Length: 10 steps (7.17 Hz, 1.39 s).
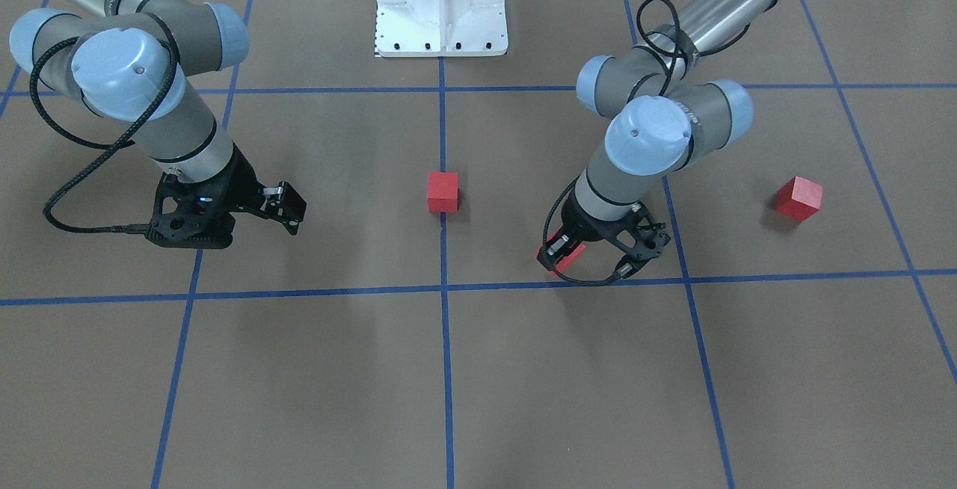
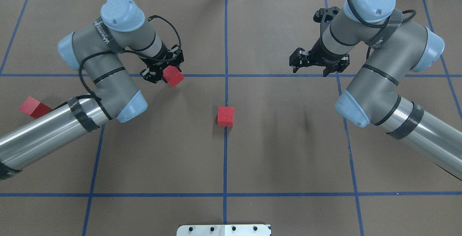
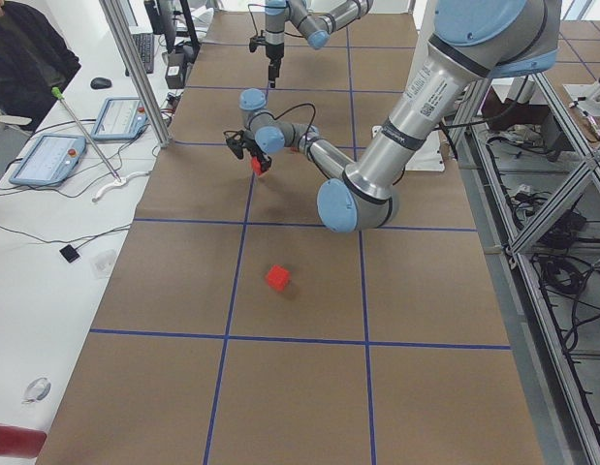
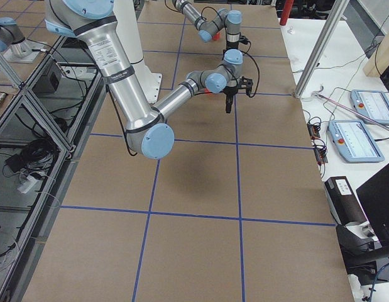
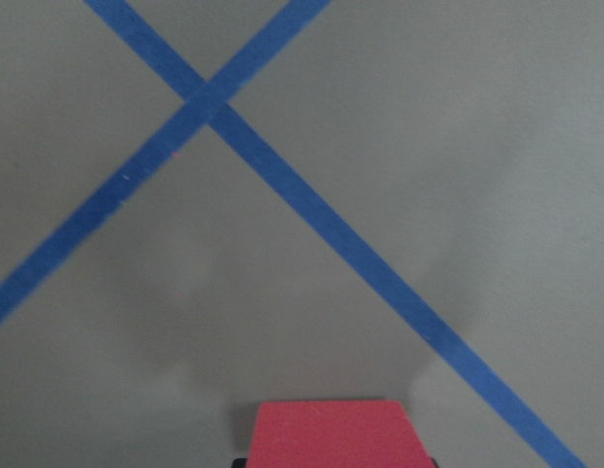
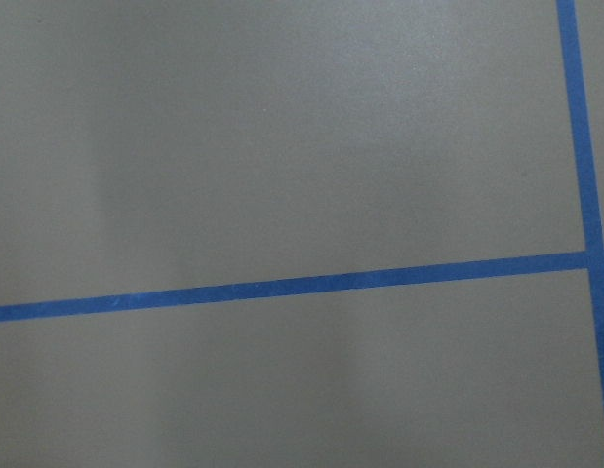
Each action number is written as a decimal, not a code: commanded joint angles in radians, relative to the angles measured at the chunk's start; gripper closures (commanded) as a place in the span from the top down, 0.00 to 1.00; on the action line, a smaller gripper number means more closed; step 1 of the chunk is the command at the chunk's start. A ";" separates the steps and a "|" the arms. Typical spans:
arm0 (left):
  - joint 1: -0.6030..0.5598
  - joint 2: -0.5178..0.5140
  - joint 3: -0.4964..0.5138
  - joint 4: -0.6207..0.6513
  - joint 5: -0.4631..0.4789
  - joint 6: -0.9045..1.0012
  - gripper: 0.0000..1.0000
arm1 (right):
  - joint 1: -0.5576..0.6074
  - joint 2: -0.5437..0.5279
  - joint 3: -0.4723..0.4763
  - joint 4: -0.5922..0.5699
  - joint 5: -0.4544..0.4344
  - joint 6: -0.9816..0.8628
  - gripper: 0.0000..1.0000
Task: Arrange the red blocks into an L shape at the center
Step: 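Carry the red cube with the left gripper and set it beside the center cube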
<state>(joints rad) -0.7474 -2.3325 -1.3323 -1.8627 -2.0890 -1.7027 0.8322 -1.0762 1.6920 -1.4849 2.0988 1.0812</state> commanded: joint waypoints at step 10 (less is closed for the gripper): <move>0.183 -0.203 0.137 0.074 0.092 0.551 0.00 | 0.016 -0.019 0.000 0.002 0.000 -0.027 0.99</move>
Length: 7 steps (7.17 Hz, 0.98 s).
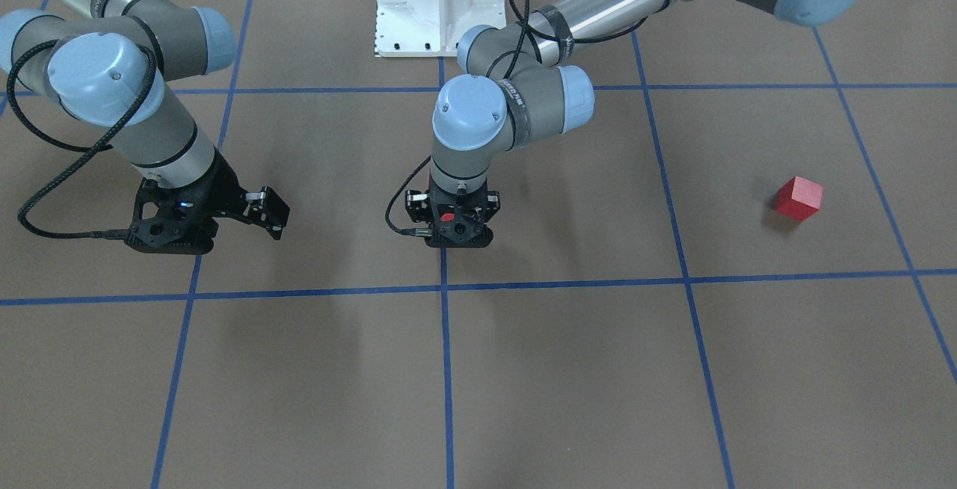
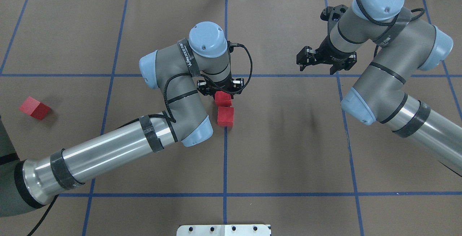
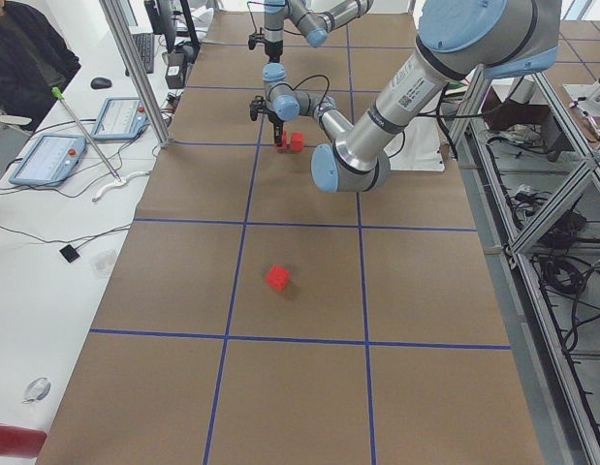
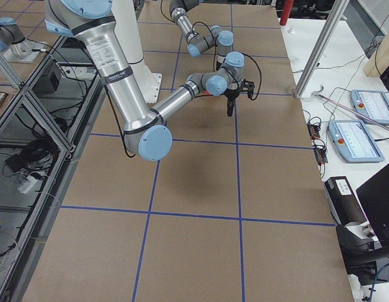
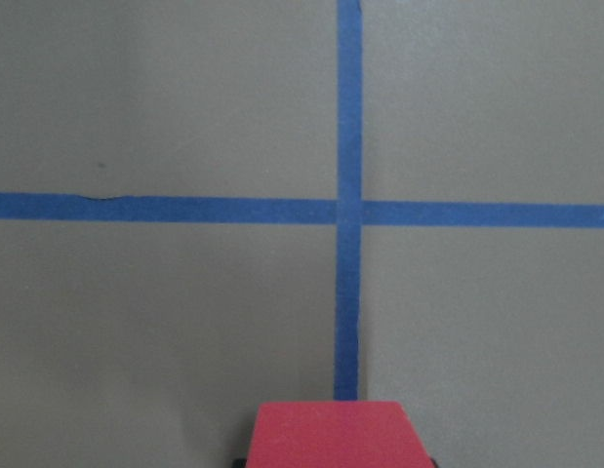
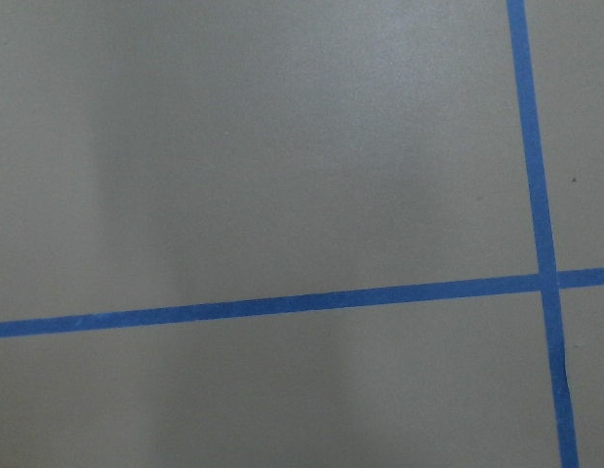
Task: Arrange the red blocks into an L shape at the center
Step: 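Carry the red cube with the left gripper and set it beside the center cube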
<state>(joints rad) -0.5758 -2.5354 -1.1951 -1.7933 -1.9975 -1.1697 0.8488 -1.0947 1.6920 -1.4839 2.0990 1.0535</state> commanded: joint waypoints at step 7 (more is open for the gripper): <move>0.031 -0.003 -0.003 0.012 0.026 0.016 0.00 | -0.001 -0.002 0.000 0.001 -0.002 0.000 0.99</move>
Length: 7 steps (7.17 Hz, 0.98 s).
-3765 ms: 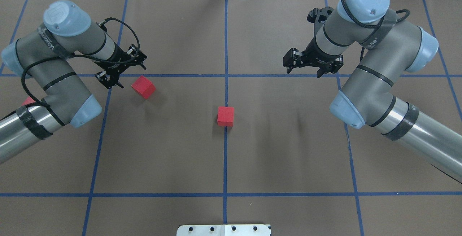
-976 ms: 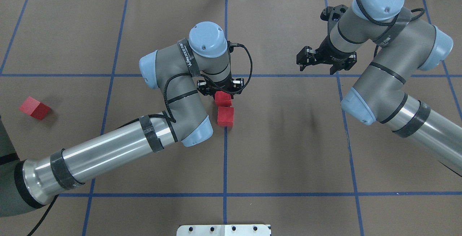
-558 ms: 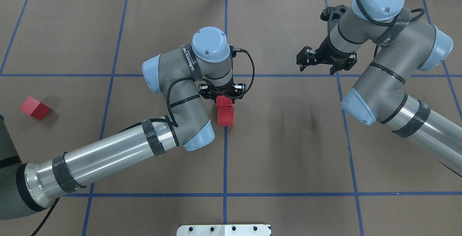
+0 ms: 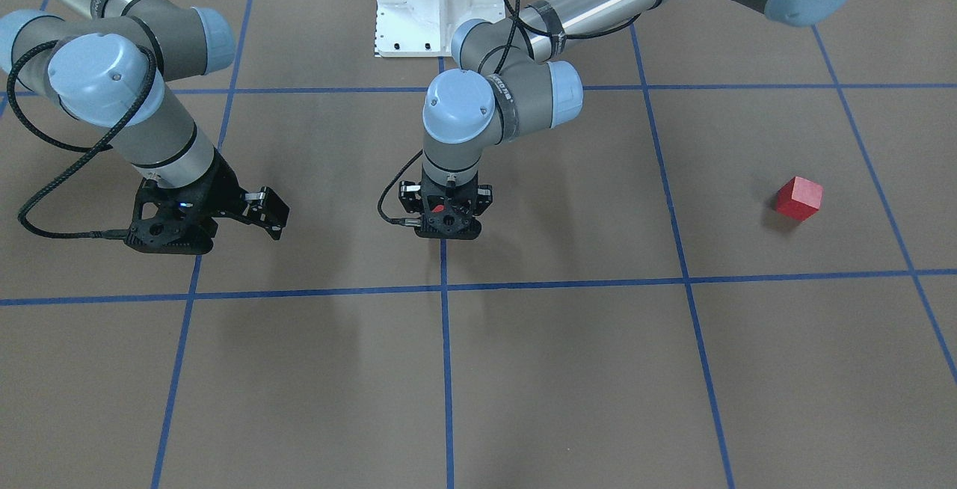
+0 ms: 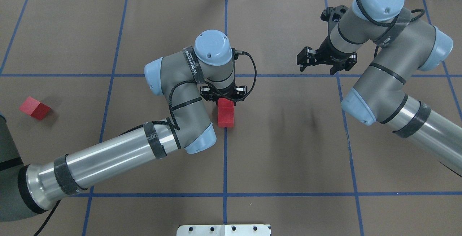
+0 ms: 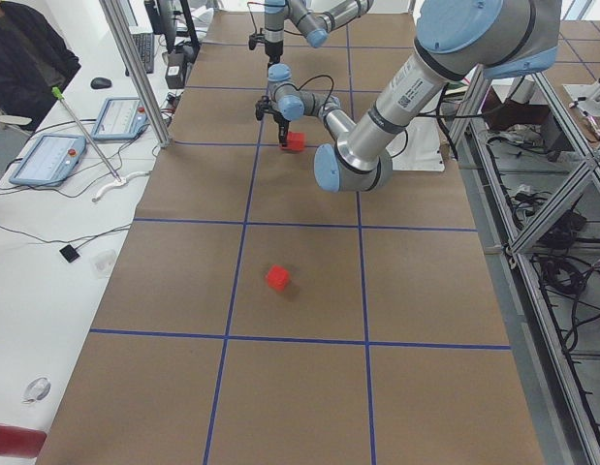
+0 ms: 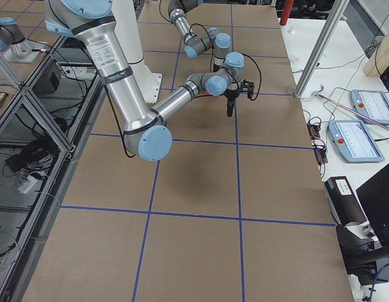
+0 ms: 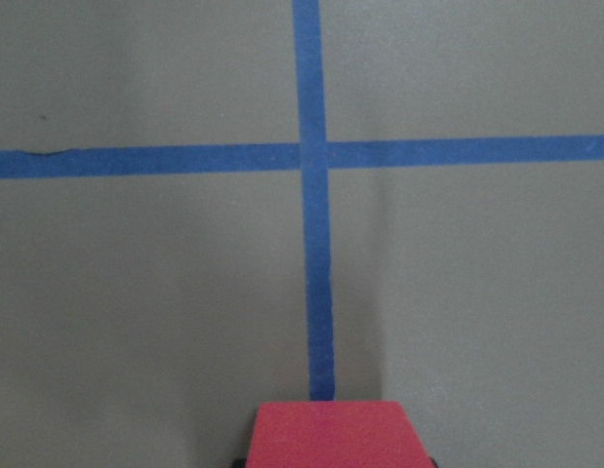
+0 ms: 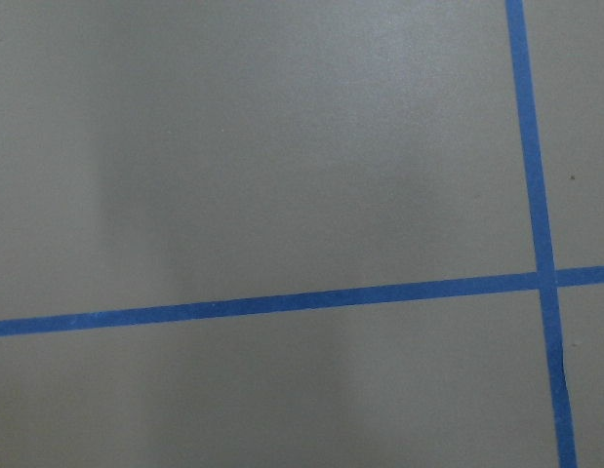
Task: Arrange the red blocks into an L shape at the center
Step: 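Carry the red cube with the left gripper and set it beside the center cube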
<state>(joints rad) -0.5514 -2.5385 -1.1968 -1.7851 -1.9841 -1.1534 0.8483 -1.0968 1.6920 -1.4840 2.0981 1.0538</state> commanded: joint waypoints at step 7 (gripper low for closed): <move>-0.002 0.007 -0.082 0.033 0.039 0.014 1.00 | -0.002 0.001 -0.005 0.001 -0.003 -0.002 0.99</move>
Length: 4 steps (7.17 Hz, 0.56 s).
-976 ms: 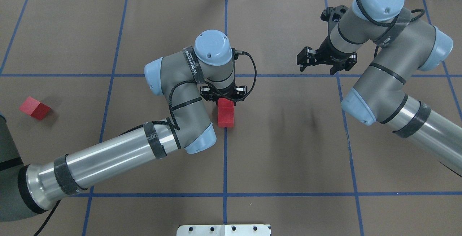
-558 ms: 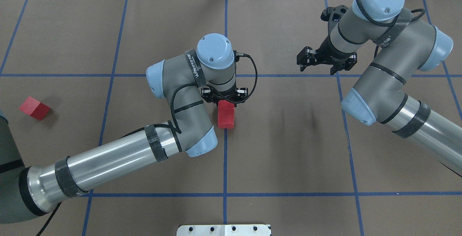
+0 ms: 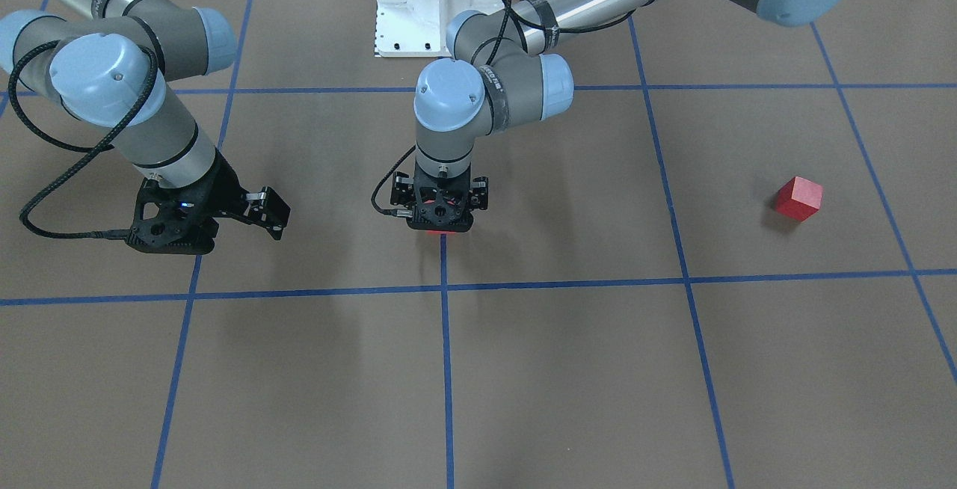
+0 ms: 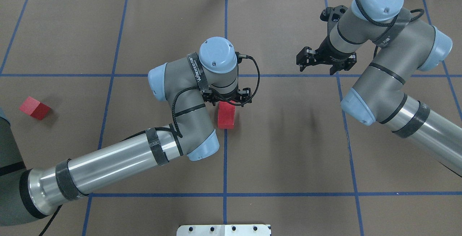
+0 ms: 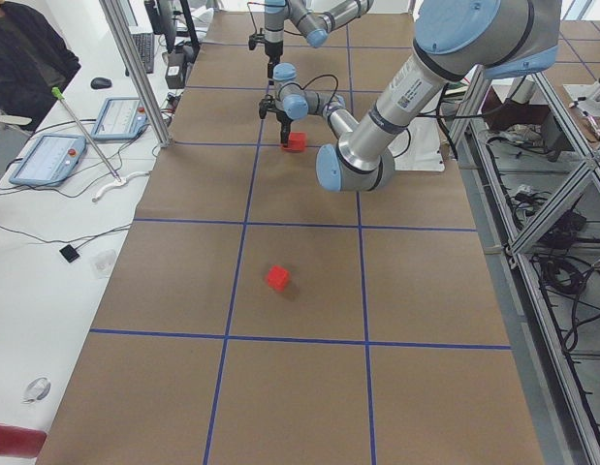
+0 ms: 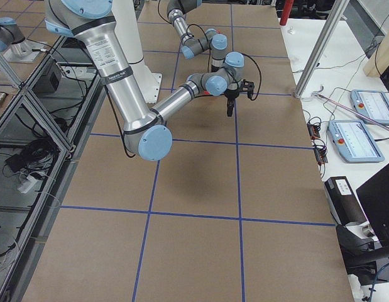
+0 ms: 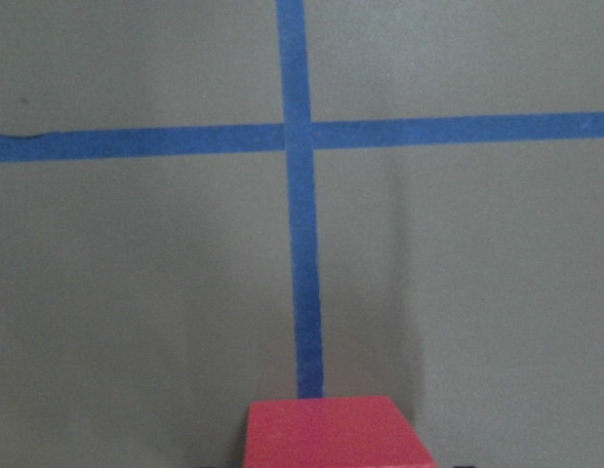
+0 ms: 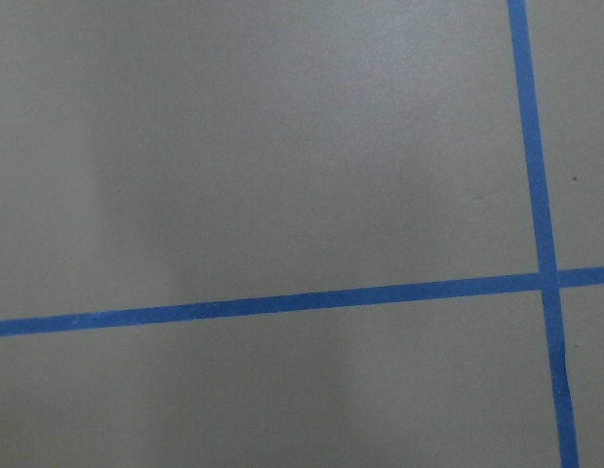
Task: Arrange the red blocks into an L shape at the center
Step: 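Carry the red cube with the left gripper and set it beside the center cube, then open the left gripper and reach toward the last red cube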
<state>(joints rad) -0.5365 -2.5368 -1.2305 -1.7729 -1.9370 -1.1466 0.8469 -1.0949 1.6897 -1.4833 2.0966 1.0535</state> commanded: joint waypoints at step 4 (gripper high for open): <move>-0.091 0.339 -0.497 0.214 -0.059 0.195 1.00 | 0.003 0.000 -0.002 0.000 -0.003 -0.001 0.99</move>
<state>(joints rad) -0.6090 -2.3747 -1.5529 -1.5760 -1.9922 -1.0268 0.8483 -1.0953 1.6872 -1.4834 2.0942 1.0534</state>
